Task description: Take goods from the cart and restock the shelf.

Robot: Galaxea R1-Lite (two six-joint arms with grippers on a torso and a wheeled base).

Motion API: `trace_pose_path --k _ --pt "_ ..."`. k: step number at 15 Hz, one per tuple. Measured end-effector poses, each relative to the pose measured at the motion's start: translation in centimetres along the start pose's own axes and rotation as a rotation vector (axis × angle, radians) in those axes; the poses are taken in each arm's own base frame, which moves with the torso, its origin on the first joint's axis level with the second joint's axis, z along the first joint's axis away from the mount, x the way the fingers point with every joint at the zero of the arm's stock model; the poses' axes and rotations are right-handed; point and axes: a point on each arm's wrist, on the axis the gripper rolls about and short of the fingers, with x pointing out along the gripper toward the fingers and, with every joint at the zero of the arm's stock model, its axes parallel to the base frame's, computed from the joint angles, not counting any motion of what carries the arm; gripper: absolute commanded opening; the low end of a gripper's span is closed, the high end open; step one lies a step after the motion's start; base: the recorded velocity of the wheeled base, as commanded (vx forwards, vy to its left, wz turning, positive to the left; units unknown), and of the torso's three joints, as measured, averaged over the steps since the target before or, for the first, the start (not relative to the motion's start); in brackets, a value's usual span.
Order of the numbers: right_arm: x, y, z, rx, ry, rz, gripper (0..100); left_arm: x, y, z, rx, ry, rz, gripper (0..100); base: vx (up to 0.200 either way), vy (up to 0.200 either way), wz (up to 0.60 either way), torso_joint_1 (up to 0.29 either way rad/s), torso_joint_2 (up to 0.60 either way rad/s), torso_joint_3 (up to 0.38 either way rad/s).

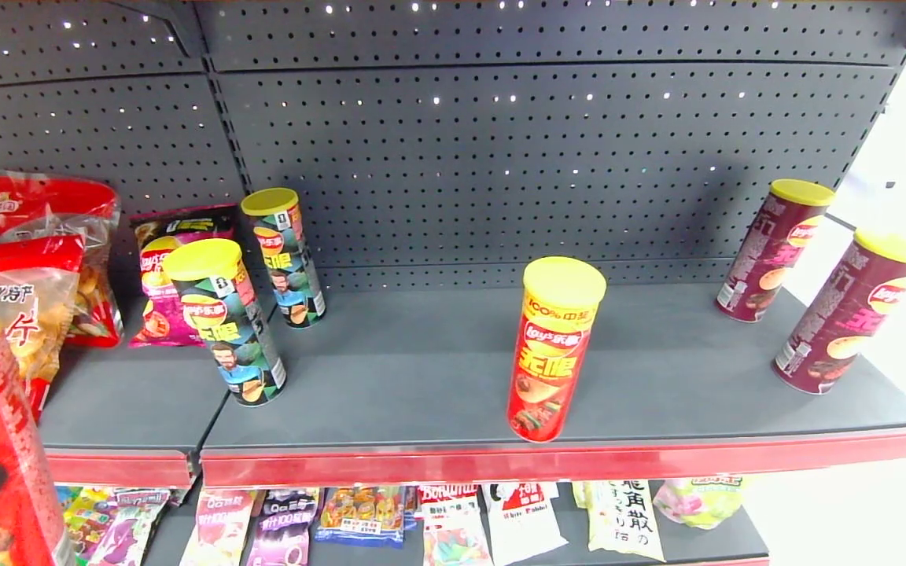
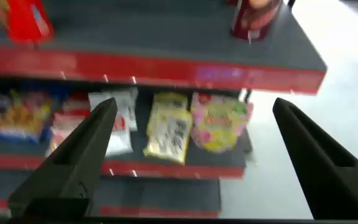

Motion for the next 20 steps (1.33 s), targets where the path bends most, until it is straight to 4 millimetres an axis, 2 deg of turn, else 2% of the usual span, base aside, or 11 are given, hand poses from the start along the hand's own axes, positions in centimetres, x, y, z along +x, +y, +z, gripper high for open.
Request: trace_pose_path --k 5,10,15,20 --pt "0.6 0.1 -1.4 0.014 -0.024 0.048 100 -0.1 -0.1 -0.3 0.01 -0.02 0.002 0 0.0 0.0 0.0 0.0 0.0 0.0" --pt "0.7 0.2 -1.6 0.027 -0.017 0.047 100 -0.4 -0.3 -1.1 0.009 -0.019 0.003 0 0.0 0.0 0.0 0.0 0.0 0.0" --pt "0.7 0.1 -1.6 0.028 -0.016 0.047 100 -0.7 -0.5 -1.2 0.014 -0.027 0.007 0 0.0 0.0 -0.6 0.003 0.0 0.001" --pt "0.7 0.1 -1.6 0.029 -0.016 0.049 100 -0.8 -0.5 -0.9 -0.01 -0.037 0.011 0 0.0 0.0 0.0 0.0 0.0 0.0"
